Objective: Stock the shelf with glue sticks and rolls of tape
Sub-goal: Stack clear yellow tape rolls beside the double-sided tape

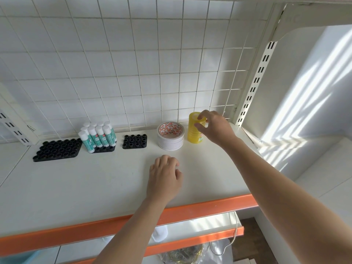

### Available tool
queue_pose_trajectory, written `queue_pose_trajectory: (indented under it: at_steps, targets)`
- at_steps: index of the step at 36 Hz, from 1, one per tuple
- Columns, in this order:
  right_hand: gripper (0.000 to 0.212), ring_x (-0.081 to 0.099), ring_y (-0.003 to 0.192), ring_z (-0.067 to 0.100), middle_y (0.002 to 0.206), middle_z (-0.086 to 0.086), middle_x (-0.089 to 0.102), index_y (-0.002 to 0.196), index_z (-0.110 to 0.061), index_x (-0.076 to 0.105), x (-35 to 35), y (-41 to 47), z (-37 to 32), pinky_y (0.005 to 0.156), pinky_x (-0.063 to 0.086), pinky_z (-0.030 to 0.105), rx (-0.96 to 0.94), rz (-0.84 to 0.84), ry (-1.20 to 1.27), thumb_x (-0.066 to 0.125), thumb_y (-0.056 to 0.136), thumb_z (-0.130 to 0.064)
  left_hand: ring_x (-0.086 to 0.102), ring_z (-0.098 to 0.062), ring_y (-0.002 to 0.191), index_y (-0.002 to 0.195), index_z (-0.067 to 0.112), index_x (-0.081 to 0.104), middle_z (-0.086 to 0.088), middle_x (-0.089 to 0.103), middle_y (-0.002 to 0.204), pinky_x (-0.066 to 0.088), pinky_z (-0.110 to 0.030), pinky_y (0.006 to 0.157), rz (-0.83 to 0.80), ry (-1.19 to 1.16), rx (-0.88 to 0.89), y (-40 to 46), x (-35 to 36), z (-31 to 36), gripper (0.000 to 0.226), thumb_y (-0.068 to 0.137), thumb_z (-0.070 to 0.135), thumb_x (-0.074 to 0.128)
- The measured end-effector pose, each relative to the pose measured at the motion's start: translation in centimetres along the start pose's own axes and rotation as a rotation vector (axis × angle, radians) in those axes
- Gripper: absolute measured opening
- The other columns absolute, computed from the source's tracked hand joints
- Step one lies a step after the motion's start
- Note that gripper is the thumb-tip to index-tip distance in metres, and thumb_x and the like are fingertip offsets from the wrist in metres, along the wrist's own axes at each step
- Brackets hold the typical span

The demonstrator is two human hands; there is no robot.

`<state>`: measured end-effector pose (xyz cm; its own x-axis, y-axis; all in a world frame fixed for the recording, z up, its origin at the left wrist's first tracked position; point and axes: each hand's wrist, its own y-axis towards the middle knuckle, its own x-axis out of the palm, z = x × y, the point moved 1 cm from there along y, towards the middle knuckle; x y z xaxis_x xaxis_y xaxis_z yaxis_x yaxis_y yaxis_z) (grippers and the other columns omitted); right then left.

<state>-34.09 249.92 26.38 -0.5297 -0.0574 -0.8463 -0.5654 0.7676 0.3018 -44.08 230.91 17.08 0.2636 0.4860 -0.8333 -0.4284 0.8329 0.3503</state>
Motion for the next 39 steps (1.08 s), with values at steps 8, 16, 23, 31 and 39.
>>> queue_pose_trajectory:
  at_steps: [8,16,23,31,39]
  targets:
    - [0.028,0.058,0.095,0.027,0.105,0.008,0.059,0.110,-0.019,0.059,-0.3,0.3,-0.3,0.075,0.046,0.033,0.023,-0.049,0.005,0.064,0.089,-0.037,0.051,-0.023,0.094,0.091,0.019,0.059,0.001,0.055,0.096,0.038,-0.035,0.079,-0.012,0.012,-0.003,0.0,-0.1,0.0,0.014,0.079,0.017,0.054]
    - [0.041,0.054,0.109,0.032,0.128,0.009,0.051,0.127,-0.020,0.050,-0.7,-0.8,-0.5,0.086,0.047,0.040,0.006,-0.049,-0.008,0.061,0.092,-0.038,0.050,-0.024,0.095,0.092,0.018,0.060,0.000,0.055,0.097,0.038,-0.036,0.081,-0.040,0.010,0.000,0.1,-0.5,0.3,0.014,0.079,0.016,0.055]
    - [0.043,0.049,0.120,0.029,0.135,0.005,0.047,0.133,-0.024,0.047,-2.2,-3.4,-1.3,0.093,0.046,0.047,-0.022,-0.033,-0.060,0.055,0.094,-0.039,0.054,-0.027,0.094,0.095,0.019,0.062,-0.001,0.057,0.098,0.041,-0.038,0.078,-0.047,0.097,0.033,0.2,-0.7,0.7,0.021,0.080,0.020,0.048]
    - [0.045,0.044,0.128,0.025,0.141,0.001,0.045,0.136,-0.027,0.045,-6.1,-6.6,-3.7,0.095,0.046,0.044,-0.064,-0.005,-0.084,0.052,0.095,-0.042,0.047,-0.028,0.118,0.119,0.011,0.053,-0.008,0.051,0.127,0.042,-0.038,0.091,-0.644,0.390,0.060,2.7,-5.6,3.9,0.031,0.096,0.028,0.039]
    - [0.045,0.050,0.121,0.020,0.136,-0.003,0.051,0.139,-0.028,0.044,-12.4,-11.1,-6.9,0.090,0.046,0.036,-0.145,0.100,-0.052,0.050,0.097,-0.043,0.057,-0.019,0.103,0.105,0.026,0.059,0.006,0.060,0.109,0.043,-0.030,0.078,-0.381,0.299,0.248,2.4,-16.1,11.0,0.026,0.096,0.043,0.041]
